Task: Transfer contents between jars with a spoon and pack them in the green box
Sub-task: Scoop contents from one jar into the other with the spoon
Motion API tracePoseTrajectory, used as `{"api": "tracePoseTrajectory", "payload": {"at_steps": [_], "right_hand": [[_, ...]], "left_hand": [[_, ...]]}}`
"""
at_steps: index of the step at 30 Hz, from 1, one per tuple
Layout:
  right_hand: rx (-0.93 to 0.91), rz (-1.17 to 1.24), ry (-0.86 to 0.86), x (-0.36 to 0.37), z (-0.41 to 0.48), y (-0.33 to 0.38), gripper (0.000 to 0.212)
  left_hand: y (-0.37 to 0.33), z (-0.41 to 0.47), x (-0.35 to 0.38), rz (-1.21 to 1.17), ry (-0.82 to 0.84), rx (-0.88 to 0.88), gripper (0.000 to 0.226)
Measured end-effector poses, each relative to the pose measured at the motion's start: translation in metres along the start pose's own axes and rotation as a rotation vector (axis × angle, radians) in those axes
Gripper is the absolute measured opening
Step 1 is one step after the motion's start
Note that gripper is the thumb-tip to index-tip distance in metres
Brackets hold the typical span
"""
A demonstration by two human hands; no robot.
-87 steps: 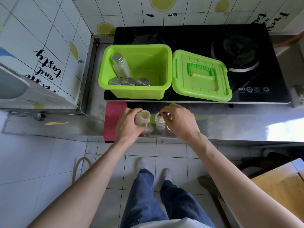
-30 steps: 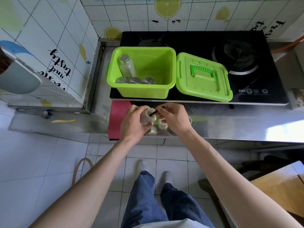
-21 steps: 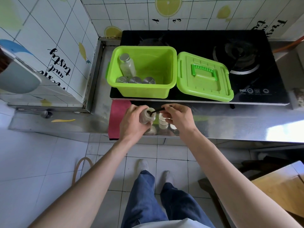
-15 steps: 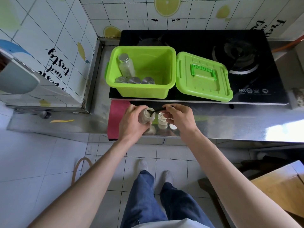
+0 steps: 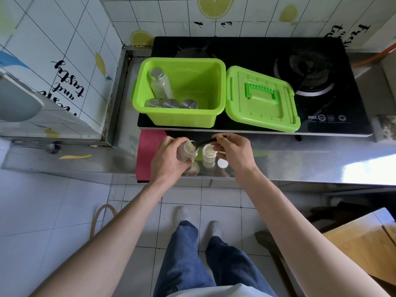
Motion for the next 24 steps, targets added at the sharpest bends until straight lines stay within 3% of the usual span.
{"api": "tracePoseTrajectory", "payload": {"at_steps": [24], "right_hand": [[0.007,0.077,-0.065,-0.047,0.01,0.0,0.017]], "left_hand": [[0.004,0.0,0.009,0.008,0.041,-0.026,0.054]]}}
Point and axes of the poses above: each hand's wrist, its own z-axis towards the middle knuckle, its own x-axis out of the palm, y = z × x, the point moved 7 cm from there along z, towards the middle knuckle, and after that the axes turned 11 degrees about z, right-handed, at the moved point
